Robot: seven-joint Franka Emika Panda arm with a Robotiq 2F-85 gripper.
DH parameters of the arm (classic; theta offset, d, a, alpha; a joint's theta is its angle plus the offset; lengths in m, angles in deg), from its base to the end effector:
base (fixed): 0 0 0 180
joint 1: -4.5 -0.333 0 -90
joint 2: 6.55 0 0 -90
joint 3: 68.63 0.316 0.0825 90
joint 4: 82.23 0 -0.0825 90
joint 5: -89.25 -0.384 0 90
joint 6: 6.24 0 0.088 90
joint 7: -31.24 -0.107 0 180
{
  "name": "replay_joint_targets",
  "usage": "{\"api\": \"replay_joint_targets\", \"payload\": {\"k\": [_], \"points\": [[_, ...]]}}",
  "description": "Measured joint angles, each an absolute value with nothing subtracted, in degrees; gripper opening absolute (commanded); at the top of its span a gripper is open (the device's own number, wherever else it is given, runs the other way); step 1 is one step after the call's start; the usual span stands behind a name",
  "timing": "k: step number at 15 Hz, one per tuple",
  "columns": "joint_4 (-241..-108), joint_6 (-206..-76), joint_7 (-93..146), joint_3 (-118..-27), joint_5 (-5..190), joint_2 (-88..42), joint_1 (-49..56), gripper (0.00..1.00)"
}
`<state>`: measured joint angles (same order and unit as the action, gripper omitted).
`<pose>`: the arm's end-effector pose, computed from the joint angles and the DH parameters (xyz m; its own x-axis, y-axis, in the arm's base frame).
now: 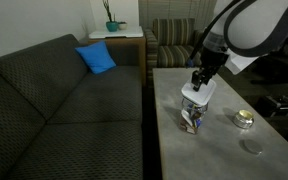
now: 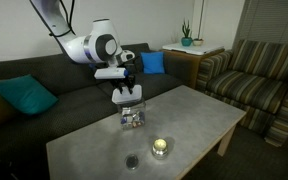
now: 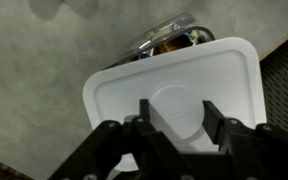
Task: Pick up the lid and put it on the bowl
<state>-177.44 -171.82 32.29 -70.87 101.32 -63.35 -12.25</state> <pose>0.6469 0.1829 0.0526 0.8540 0.4734 0.2158 0.4543 -0.8807 0.1341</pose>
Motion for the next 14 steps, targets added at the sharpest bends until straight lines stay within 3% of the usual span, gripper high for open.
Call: {"api": "replay_joint_targets", "payload": {"k": [14], "points": [[-165.0,-164.7,46.5,-68.7,104.1,-72.0,-9.1,0.29]]}}
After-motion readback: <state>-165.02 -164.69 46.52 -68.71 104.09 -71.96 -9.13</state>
